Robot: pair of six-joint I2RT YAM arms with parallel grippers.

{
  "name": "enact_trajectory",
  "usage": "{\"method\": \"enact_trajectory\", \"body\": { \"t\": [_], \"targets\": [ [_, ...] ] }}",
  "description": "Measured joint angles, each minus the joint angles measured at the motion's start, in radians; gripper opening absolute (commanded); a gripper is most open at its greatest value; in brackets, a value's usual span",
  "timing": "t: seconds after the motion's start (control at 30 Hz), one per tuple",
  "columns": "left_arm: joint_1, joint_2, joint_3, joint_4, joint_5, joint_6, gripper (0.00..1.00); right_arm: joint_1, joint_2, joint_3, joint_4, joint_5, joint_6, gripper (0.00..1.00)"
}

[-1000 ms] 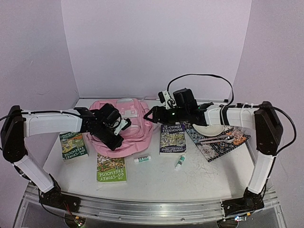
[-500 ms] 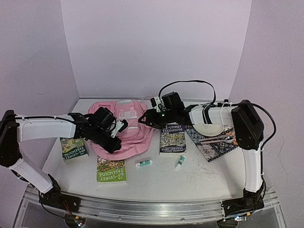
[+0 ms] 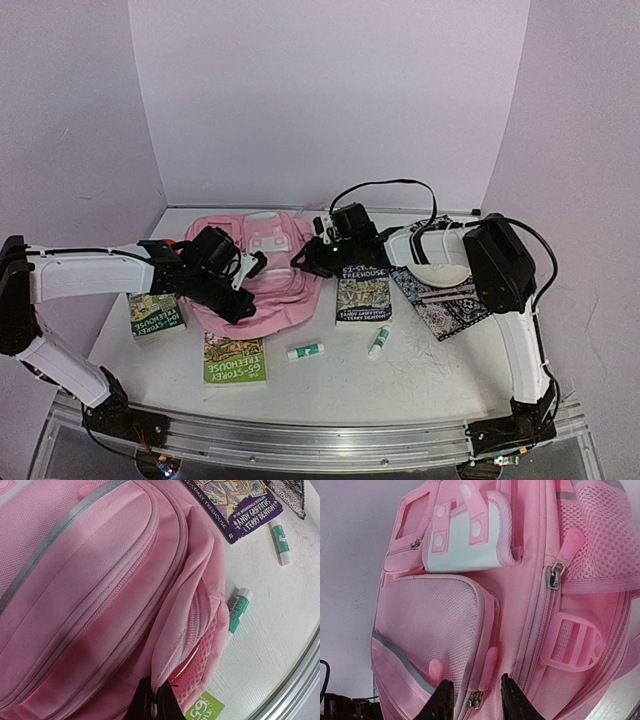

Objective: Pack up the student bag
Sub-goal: Move the student bag to the book.

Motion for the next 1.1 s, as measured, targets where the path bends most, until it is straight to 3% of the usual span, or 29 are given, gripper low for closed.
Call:
{"method": "enact_trajectory", "body": {
  "t": [0.23, 0.53, 0.87, 1.1],
  "targets": [
    [0.0, -0.001, -0.015, 0.014, 0.009, -0.001, 0.0, -0.001, 0.044, 0.026, 0.019, -0.01, 0.006, 0.3],
    [0.0, -0.001, -0.029, 0.034, 0.041, -0.006, 0.0, -0.002, 0.121, 0.091, 0.043, -0.068, 0.043, 0.41],
    [0.0, 0.011, -0.035, 0.05, 0.049, -0.009, 0.0, -0.014, 0.143, 0.098, 0.064, -0.127, 0.059, 0.33],
    [-0.001, 0.025, -0.035, 0.06, 0.025, -0.027, 0.0, -0.035, 0.095, -0.017, 0.146, -0.201, 0.057, 0.29]
  ]
}}
